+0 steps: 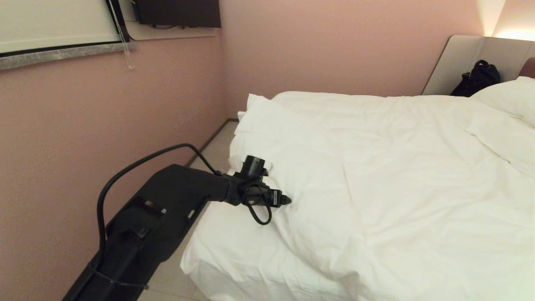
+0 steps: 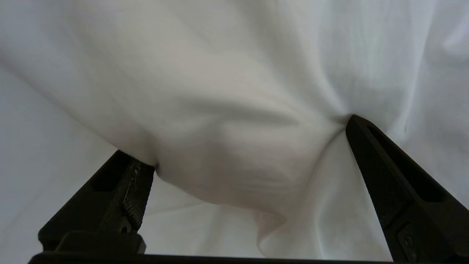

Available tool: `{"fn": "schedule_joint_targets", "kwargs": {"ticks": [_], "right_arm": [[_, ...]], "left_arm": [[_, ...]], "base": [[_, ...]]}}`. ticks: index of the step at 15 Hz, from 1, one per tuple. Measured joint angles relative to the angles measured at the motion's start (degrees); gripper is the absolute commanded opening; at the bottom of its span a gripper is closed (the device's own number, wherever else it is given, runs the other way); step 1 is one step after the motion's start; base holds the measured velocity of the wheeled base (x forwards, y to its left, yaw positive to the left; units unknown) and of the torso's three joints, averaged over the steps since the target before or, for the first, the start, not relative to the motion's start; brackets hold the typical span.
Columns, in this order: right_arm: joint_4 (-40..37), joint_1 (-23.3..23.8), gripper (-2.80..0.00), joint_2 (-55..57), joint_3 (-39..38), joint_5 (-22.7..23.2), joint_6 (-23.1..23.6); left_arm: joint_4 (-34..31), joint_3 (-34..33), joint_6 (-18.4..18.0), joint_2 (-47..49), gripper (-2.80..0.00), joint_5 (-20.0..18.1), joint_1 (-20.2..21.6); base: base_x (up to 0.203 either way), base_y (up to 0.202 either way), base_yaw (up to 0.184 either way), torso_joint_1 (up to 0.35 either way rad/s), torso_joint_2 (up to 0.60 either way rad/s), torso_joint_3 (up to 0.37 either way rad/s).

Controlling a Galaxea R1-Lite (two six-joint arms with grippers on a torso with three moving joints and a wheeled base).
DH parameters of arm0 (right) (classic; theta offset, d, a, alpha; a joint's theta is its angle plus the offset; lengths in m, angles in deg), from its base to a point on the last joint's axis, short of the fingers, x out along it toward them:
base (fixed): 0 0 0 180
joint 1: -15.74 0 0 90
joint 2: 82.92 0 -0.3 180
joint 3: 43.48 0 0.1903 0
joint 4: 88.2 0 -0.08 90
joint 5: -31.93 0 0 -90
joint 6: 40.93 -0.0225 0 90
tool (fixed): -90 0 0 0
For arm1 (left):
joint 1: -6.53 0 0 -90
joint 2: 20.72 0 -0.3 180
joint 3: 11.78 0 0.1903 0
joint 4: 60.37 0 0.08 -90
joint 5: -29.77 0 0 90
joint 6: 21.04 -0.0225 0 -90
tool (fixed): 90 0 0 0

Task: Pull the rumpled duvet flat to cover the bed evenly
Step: Flatten the corners of the folded blanket

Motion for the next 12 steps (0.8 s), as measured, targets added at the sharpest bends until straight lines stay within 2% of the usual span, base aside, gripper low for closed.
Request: {"fn": "schedule_joint_targets", "kwargs": {"ticks": [4,5,12], "right_arm": [[0.0,0.0,-2.80,0.0,0.0,0.0,0.0],[0.0,0.0,-2.80,0.0,0.0,0.0,0.0],[0.0,0.0,-2.80,0.0,0.0,0.0,0.0]], "left_arm": [[0.1,0.0,-0.6,0.2,0.00,0.1,-0.4],[0.1,0.0,-0.6,0.2,-2.80,0.1,-0.4],[-0.7,-2.8,0.8,-2.1,-2.80,0.8,-0.5]], "base": [[0.000,0.000,0.000,0.000,0.00,0.000],[0.000,0.000,0.000,0.000,0.00,0.000],[0.000,0.000,0.000,0.000,0.00,0.000]]}}
